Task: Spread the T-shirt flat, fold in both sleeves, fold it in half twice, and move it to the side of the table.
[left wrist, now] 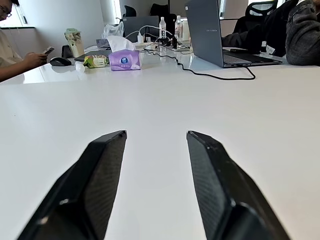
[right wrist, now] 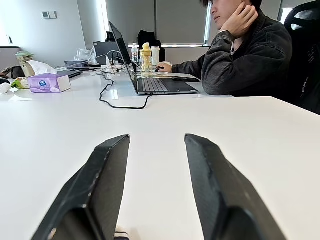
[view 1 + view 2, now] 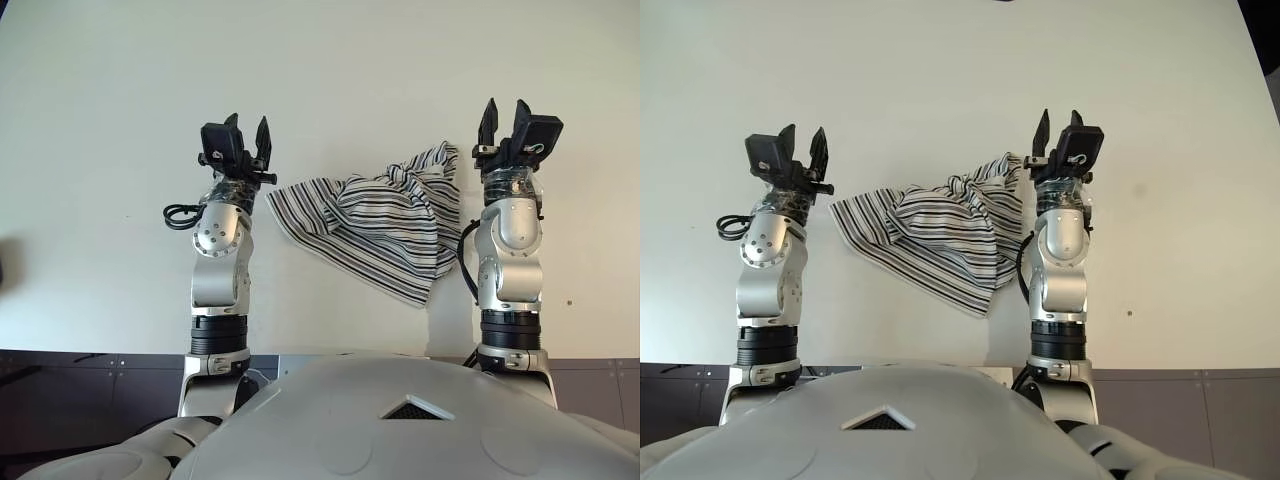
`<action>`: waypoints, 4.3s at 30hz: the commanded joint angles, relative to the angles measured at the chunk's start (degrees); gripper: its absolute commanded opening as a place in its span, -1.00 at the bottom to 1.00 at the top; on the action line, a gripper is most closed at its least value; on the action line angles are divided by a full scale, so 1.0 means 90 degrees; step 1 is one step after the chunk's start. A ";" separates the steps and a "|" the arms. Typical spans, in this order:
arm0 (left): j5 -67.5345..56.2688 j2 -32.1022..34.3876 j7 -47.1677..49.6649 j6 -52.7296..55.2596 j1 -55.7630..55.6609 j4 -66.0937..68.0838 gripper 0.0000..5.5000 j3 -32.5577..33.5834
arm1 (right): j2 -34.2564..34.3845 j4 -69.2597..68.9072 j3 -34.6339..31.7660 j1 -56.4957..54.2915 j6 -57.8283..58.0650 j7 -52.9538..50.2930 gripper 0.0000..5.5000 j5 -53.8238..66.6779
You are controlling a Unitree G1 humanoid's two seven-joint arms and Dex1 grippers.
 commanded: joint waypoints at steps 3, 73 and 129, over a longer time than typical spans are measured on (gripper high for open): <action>0.0240 -0.0050 0.0225 -0.0325 -0.0108 0.0188 -0.20 -0.0018 | -0.0555 0.0124 -0.0113 -0.0280 0.0276 0.0562 -0.27 0.0142; 0.2084 0.2628 -0.4098 -0.1931 -0.1214 0.1264 -0.20 -0.3673 | -0.3542 0.2690 0.1811 -0.1141 -0.1937 0.5166 -0.27 -0.0973; 0.1556 0.2302 -0.4074 -0.1201 -0.0642 -0.0425 -0.18 -0.3457 | -0.4775 0.2701 0.1241 -0.3164 -0.1203 0.7237 -0.96 0.0198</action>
